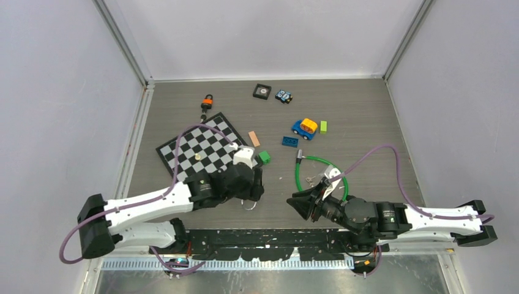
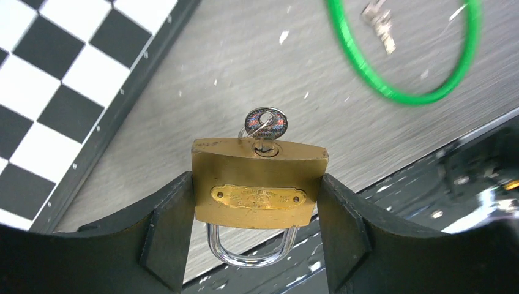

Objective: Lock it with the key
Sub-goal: Pick up the lock from the center of the board, then remove the key from the lock, then place the lock at the center of the board.

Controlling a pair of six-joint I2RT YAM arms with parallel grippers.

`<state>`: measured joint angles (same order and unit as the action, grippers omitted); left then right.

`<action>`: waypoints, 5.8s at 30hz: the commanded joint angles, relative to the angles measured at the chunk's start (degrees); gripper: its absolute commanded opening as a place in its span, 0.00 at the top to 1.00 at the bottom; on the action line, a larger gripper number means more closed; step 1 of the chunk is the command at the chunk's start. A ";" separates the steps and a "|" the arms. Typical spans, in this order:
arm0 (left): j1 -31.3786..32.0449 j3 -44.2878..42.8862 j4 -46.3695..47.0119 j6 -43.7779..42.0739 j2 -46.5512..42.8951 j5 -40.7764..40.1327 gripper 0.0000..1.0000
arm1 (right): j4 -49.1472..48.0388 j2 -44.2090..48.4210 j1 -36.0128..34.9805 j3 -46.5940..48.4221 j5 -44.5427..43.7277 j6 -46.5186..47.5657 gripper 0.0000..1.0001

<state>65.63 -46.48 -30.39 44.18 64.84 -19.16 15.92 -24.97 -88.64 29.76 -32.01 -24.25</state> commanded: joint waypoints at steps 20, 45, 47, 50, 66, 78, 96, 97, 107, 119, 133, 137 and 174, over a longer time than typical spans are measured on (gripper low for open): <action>-3.01 11.07 29.43 -49.42 -24.44 16.72 0.90 | 28.03 -11.87 0.26 23.13 -11.79 -30.96 0.55; -3.00 9.97 30.05 -58.17 -19.68 32.17 1.00 | 5.24 -25.74 21.42 20.32 26.83 -17.04 0.68; -2.98 10.18 30.05 -57.69 -19.65 32.03 1.00 | 5.91 -26.56 21.41 20.18 29.23 -16.67 0.66; -2.96 10.13 30.07 -57.17 -19.68 31.29 1.00 | 6.82 -27.68 21.41 19.57 29.65 -16.77 0.65; -2.96 10.03 29.93 -55.84 -19.65 32.86 1.00 | 4.38 -28.84 21.46 17.91 27.49 -16.53 0.72; -2.96 10.09 29.87 -55.01 -19.09 34.05 1.00 | 3.61 -29.14 21.42 17.14 26.24 -16.70 0.83; -2.96 14.68 26.82 -52.93 -18.34 31.48 1.00 | 10.42 -23.22 21.43 17.75 21.89 -11.91 0.99; -2.96 15.19 26.73 -52.48 -18.52 31.32 1.00 | 10.97 -22.53 21.41 17.64 21.50 -11.80 0.99; -2.87 15.23 20.54 -50.71 -18.25 26.30 1.00 | 18.55 -14.79 21.41 17.59 15.39 -12.12 0.99; -2.74 14.42 19.04 -50.59 -16.00 25.25 1.00 | 24.68 -8.89 21.43 16.99 12.63 -12.67 0.99; -2.63 14.35 29.94 -39.55 -5.49 23.68 1.00 | 15.69 -33.34 25.57 12.98 22.93 -21.31 0.95; -2.61 15.32 33.72 -37.82 -3.84 22.84 1.00 | 6.50 -36.28 29.10 10.30 29.72 -22.68 0.83; -7.58 1.98 5.89 -13.89 -3.48 -0.01 0.00 | 29.55 -35.91 32.57 17.41 8.52 -24.68 0.46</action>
<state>61.91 -39.46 -13.85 20.49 63.13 -14.96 43.18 -60.58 -56.38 43.09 -16.82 -48.40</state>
